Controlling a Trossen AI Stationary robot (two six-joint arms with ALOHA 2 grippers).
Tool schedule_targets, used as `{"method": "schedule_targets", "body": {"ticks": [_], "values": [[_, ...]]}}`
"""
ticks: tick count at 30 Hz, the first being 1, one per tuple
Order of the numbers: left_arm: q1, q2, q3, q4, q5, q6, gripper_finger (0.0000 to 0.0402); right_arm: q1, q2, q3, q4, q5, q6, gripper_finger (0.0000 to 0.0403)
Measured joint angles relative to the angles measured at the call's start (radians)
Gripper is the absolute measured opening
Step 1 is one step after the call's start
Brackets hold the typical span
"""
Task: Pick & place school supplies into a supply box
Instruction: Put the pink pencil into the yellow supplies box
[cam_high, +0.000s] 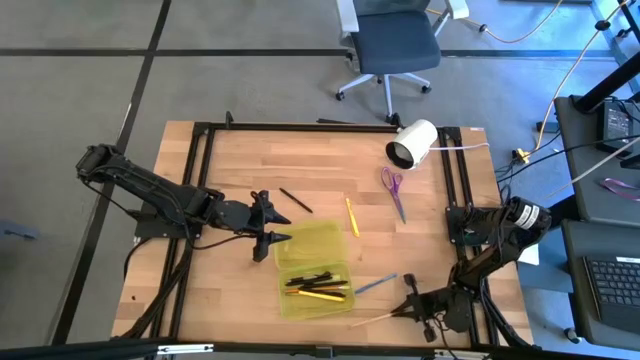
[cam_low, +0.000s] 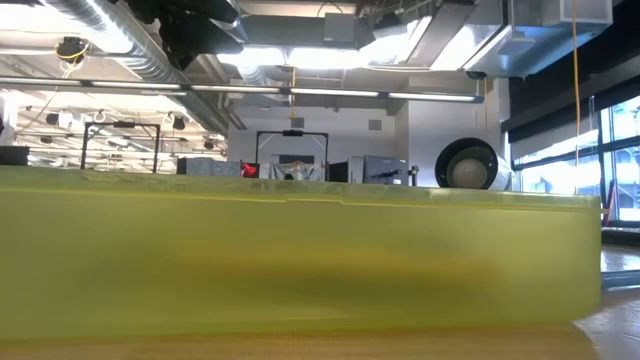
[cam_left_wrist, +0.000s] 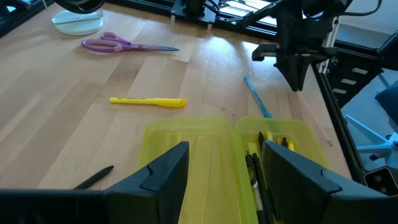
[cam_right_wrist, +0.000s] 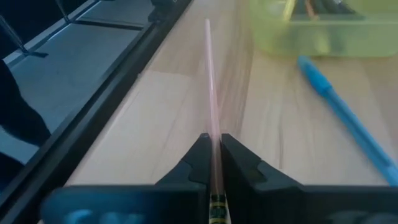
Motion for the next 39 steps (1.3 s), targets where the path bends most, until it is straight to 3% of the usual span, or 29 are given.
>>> {"method": "schedule_targets", "body": {"ticks": [13, 21, 30, 33, 39], "values": [[0.0, 0.0, 0.0, 0.0, 0.001, 0.0, 0.0196, -0.022, -0.088, 0.002, -0.001, 0.01, -0.056, 0.0025], [0.0, 0.0, 0.0, 0.0, 0.001, 0.001, 0.0196, -0.174, -0.237, 0.03, -0.033, 0.027, -0.197, 0.0025], [0.0, 0.0, 0.0, 0.0, 0.0, 0.003, 0.0196, -0.381, -0.21, 0.226, -0.308, -0.234, -0.358, 0.0024], [0.0, 0.0, 0.0, 0.0, 0.0, 0.001, 0.0196, -0.426, -0.18, 0.262, -0.328, -0.231, -0.331, 0.0026], [0.0, 0.0, 0.0, 0.0, 0.007, 0.003, 0.0196, -0.525, -0.111, 0.352, -0.336, -0.2, -0.125, 0.0025]]}}
